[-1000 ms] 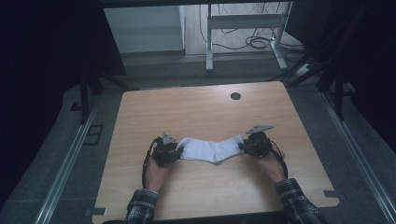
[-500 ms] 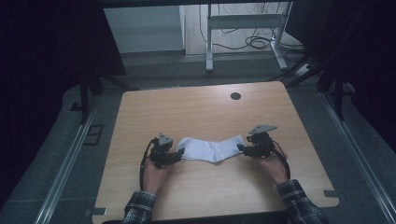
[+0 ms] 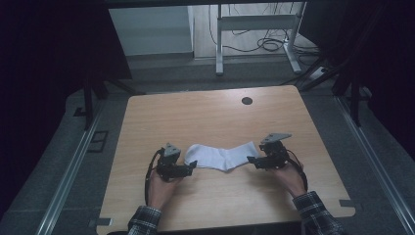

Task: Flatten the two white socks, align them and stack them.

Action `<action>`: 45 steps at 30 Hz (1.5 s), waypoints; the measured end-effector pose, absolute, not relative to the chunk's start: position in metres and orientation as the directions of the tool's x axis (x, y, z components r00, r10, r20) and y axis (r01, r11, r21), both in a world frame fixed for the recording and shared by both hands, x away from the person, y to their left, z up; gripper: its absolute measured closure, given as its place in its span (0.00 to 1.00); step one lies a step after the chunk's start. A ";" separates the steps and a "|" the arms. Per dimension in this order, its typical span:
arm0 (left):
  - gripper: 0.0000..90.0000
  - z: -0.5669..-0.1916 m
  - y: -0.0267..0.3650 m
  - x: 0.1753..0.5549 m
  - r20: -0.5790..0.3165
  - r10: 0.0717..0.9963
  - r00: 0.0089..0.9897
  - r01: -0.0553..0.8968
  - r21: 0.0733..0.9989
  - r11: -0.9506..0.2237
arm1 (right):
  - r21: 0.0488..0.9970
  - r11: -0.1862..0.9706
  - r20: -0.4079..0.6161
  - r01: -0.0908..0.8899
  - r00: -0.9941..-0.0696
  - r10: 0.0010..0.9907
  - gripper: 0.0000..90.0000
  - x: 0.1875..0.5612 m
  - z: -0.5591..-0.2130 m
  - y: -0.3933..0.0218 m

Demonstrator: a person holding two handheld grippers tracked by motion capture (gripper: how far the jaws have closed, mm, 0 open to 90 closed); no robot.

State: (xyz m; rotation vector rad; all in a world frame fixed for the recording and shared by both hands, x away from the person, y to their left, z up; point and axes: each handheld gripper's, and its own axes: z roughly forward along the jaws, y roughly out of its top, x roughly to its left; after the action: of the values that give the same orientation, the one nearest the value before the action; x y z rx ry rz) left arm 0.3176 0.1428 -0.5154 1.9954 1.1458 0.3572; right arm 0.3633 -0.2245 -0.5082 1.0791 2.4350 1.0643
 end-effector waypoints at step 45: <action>0.14 -0.536 0.183 0.261 -0.053 0.826 0.561 0.624 0.683 -0.380 | 0.671 0.500 0.005 0.548 -0.678 0.735 0.16 0.318 -0.524 -0.273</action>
State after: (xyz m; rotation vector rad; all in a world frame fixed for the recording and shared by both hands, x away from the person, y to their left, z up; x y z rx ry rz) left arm 0.2615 0.1828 -0.5359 2.1306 1.1568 0.3918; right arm 0.3184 -0.2730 -0.5239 1.0838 2.4654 0.9528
